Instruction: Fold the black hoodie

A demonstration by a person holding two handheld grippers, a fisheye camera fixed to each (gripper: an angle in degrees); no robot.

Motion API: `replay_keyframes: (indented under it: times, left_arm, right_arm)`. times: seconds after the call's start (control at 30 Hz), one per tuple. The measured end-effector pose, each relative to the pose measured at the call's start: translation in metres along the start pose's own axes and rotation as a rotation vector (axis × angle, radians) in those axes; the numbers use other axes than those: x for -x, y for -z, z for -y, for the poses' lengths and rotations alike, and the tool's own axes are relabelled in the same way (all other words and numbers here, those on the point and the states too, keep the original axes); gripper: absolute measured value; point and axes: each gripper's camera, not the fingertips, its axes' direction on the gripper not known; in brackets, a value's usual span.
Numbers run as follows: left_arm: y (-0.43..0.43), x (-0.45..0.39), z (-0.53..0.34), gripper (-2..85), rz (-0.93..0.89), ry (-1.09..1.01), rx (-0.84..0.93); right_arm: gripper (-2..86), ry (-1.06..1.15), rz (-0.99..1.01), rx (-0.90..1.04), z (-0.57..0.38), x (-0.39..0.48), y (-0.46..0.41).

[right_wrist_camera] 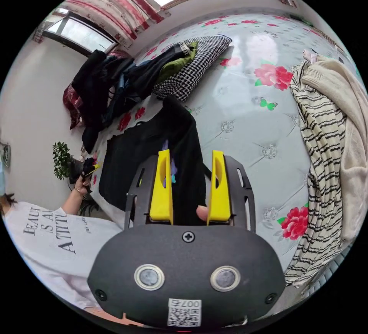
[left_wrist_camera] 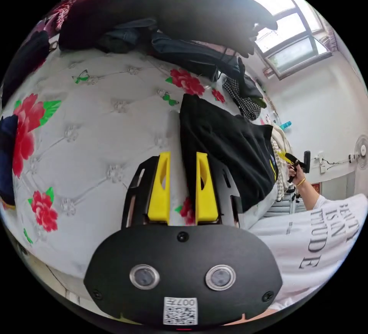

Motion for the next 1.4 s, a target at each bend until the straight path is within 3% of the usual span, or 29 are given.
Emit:
replay_keyframes:
  times: [0.2, 0.33, 0.47, 0.53, 0.67, 0.83, 0.9, 1.0, 1.07, 1.2, 1.37, 1.4]
  left_arm:
    - [-0.041, -0.067, -0.122, 10.6, 0.011, -0.135, 0.153]
    - [-0.089, -0.093, -0.114, 3.1, 0.023, -0.243, 0.234]
    - [-0.036, -0.084, -0.089, 0.1, 0.072, -0.423, 0.336]
    - [-0.032, -0.077, -0.093, 0.1, 0.125, -0.448, 0.351]
    - [-0.104, -0.044, -0.128, 2.4, 0.029, -0.275, 0.399]
    - [-0.08, -0.023, -0.16, 10.0, 0.073, -0.106, 0.308]
    - [-0.048, -0.011, -0.179, 9.8, 0.106, 0.015, 0.221]
    - [-0.026, -0.065, -0.182, 9.4, 0.177, -0.076, 0.1]
    - [-0.031, -0.113, -0.172, 9.5, 0.107, -0.156, 0.023]
    - [-0.115, -0.232, -0.148, 10.8, -0.2, -0.406, 0.038]
    - [-0.26, -0.274, -0.165, 9.7, -0.073, -0.432, 0.259]
    - [-0.262, -0.271, -0.169, 9.7, -0.096, -0.412, 0.216]
  right_arm:
    - [8.7, 0.037, 0.083, 0.218, -0.095, -0.036, -0.012]
    - [4.4, 0.092, 0.044, 0.347, -0.087, -0.038, -0.049]
    - [1.8, 0.276, 0.011, 0.319, -0.066, -0.035, 0.021]
    - [1.5, 0.284, 0.012, 0.309, -0.07, -0.045, 0.032]
    - [2.7, 0.172, -0.004, 0.436, -0.096, -0.084, -0.037]
    - [6.8, -0.013, -0.003, 0.272, -0.121, -0.12, 0.017]
    - [9.3, -0.179, 0.105, 0.083, -0.156, -0.145, 0.068]
    - [12.1, -0.404, 0.27, -0.067, -0.218, -0.17, 0.085]
    - [13.5, -0.51, 0.344, -0.084, -0.251, -0.178, 0.067]
    - [14.2, -0.69, 0.599, -0.174, -0.299, -0.188, 0.003]
    - [9.4, -0.717, 0.6, -0.238, -0.291, -0.173, -0.029]
    - [7.4, -0.729, 0.58, -0.239, -0.29, -0.168, -0.027]
